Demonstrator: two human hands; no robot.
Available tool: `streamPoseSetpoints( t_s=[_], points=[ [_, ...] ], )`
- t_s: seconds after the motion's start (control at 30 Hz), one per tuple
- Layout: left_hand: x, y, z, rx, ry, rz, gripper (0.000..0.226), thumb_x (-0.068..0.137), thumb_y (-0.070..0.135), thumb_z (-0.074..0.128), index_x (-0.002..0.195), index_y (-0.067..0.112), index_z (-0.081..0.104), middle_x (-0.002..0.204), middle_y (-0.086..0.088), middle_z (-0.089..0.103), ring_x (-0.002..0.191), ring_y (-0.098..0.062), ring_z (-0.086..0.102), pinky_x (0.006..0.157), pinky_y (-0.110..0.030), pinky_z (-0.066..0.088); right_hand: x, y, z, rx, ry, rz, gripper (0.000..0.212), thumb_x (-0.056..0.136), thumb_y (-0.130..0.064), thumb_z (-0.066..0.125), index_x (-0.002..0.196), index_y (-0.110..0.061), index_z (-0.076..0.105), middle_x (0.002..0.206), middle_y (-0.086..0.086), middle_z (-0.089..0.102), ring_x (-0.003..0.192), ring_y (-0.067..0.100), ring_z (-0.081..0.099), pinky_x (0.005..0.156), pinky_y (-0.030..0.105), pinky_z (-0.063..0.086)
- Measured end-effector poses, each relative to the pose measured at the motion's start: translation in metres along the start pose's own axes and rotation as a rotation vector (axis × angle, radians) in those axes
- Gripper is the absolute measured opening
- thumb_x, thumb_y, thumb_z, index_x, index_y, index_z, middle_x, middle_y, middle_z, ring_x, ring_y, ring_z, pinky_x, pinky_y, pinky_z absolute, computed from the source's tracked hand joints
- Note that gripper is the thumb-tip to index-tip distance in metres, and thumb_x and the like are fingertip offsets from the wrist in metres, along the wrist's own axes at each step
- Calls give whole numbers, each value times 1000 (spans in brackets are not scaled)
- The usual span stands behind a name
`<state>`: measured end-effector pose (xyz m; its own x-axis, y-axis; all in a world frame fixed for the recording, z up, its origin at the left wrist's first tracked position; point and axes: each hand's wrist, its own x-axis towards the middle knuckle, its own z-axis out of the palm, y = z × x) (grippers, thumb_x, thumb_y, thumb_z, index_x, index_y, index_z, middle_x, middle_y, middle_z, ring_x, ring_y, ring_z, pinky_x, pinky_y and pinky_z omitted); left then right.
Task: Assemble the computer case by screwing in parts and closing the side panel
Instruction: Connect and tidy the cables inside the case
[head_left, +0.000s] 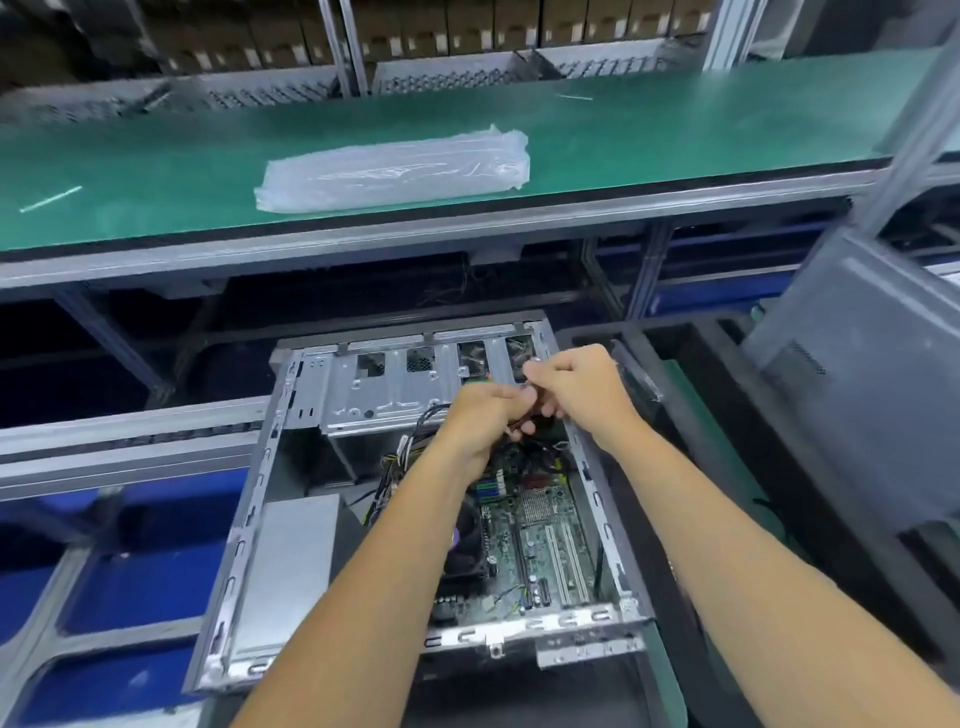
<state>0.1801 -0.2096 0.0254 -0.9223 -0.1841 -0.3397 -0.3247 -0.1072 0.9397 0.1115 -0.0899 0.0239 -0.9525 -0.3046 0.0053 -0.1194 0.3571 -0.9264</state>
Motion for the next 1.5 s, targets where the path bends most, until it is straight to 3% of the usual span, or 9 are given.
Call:
streamPoseSetpoints(
  t_s=[0.1,0.23,0.47,0.57,0.67,0.8,0.87,1.23,1.5],
  points=[
    [0,-8,5,-85,39,-57,6,86,11,66,81,7,68,76,-9,72,45,-10,51,41,-17,37,10,-3,1,-23,182,-47,34,92,-16,61,62,-1,62,52,7,58,49,11,47,51,23,37],
    [-7,-18,17,-21,40,-142,5,81,5,67,82,0,66,75,-16,72,47,-19,56,42,-21,39,23,-10,10,314,166,100,25,94,-9,56,71,-6,63,54,-1,54,43,9,45,43,21,36],
    [-9,-40,31,461,-30,-121,5,90,10,55,87,12,58,68,-2,56,55,-12,48,49,-20,39,23,1,21,83,202,5,26,90,-8,53,68,5,58,57,6,53,49,9,40,48,22,34],
    [-7,-40,37,151,36,-153,10,96,3,46,93,3,55,70,-8,64,53,-14,59,52,-26,50,21,-3,29,-66,180,-94,28,89,-7,54,67,11,53,59,17,50,53,12,33,47,26,25],
    [-5,-41,38,-84,110,-177,24,96,-1,47,72,5,51,68,-10,64,46,-9,54,44,-18,42,22,-1,29,-46,227,-87,29,88,-7,55,66,12,50,58,13,45,55,14,33,47,27,23],
    [-2,-42,33,-284,85,-195,27,93,-5,50,68,6,52,62,-6,64,51,-9,55,47,-17,44,23,-2,26,-29,233,-57,30,87,-9,55,59,1,49,54,7,46,51,11,34,47,23,28],
    [0,-40,33,-343,79,-198,20,94,-4,49,75,1,53,60,-6,65,50,-9,55,47,-16,45,23,-3,26,-7,240,-31,28,87,-9,55,62,4,53,59,19,54,54,13,40,51,28,32],
    [-4,-32,34,-172,119,-233,25,101,13,42,82,6,57,75,-10,61,61,-15,52,51,-17,38,24,-2,28,-31,257,-3,24,88,-11,55,71,5,61,71,23,65,56,13,45,46,20,34],
    [-3,-32,29,-217,84,-291,29,99,17,49,76,3,59,54,-4,58,43,-11,54,39,-15,36,25,-1,29,-14,279,-17,25,88,-10,56,69,7,60,69,23,64,56,13,44,44,16,32]
  ],
)
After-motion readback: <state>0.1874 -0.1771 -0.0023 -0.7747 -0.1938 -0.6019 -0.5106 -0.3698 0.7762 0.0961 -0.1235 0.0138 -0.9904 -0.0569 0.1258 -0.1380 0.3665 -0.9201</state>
